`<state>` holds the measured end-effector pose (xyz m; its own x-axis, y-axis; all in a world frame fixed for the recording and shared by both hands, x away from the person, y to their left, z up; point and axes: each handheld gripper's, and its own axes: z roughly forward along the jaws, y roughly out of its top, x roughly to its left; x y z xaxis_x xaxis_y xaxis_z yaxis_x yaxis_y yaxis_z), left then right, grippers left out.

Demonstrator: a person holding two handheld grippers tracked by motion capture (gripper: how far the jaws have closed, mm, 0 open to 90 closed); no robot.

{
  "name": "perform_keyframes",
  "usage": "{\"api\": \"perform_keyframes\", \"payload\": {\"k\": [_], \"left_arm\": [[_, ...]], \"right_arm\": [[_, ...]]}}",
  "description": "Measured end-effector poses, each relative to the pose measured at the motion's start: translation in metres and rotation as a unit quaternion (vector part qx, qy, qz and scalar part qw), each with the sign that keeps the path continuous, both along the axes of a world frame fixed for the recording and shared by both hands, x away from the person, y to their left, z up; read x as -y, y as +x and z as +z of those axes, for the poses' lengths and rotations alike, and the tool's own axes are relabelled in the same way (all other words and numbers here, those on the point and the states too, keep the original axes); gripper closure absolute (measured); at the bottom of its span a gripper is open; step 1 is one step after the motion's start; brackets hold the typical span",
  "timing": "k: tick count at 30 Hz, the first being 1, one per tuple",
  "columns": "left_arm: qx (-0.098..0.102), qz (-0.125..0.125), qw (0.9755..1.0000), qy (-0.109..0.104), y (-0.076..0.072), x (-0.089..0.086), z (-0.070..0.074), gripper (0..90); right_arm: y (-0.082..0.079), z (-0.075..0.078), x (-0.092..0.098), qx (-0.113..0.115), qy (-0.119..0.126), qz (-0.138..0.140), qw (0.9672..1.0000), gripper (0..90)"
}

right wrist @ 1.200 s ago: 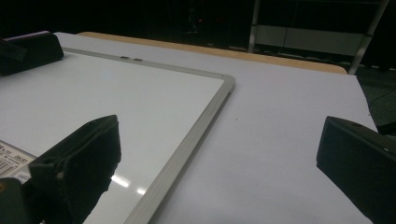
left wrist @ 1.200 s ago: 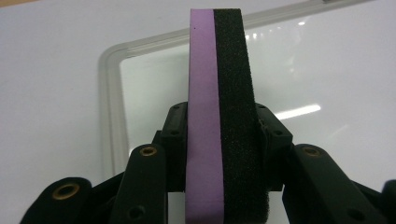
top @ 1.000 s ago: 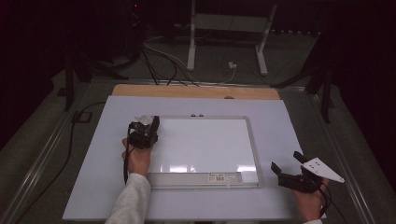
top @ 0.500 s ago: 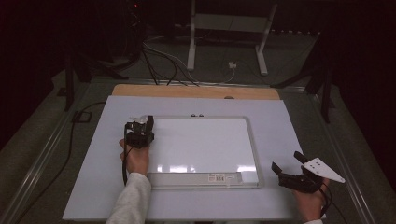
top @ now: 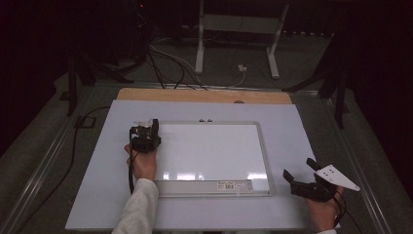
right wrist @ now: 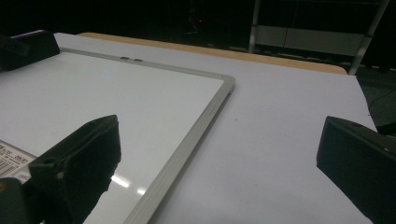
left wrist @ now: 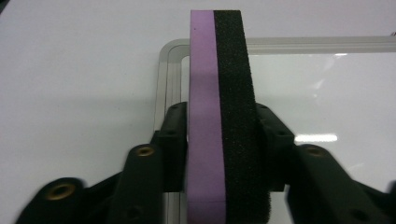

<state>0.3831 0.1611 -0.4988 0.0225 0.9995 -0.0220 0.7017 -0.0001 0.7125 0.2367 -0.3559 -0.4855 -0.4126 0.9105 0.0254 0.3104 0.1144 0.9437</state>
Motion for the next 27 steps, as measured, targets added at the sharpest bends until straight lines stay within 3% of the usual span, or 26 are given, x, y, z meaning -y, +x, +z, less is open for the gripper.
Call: {"api": "perform_keyframes", "payload": {"k": [2,6,13,20,27], "left_arm": [[0.001,-0.006,1.0000,-0.008,-0.001,-0.002,0.001,43.9],[0.021,-0.036,0.9991,-0.009,-0.005,-0.002,0.008,31.7],[0.067,-0.085,0.9936,-0.033,-0.016,-0.010,0.034,18.2],[0.097,-0.134,0.9851,-0.048,-0.030,-0.015,0.051,5.2],[0.127,-0.178,0.9734,-0.068,-0.048,-0.023,0.059,0.7]], "right_arm": [[0.000,0.000,0.000,0.000,-0.001,0.000,1.0000,0.4],[0.000,0.000,-0.001,0.000,-0.002,0.002,1.0000,0.4],[0.000,0.000,-0.002,0.000,-0.002,0.003,1.0000,0.4],[0.000,0.000,-0.002,0.001,-0.001,0.003,1.0000,0.4],[-0.001,0.001,-0.002,0.002,0.000,0.003,1.0000,0.4]]}}
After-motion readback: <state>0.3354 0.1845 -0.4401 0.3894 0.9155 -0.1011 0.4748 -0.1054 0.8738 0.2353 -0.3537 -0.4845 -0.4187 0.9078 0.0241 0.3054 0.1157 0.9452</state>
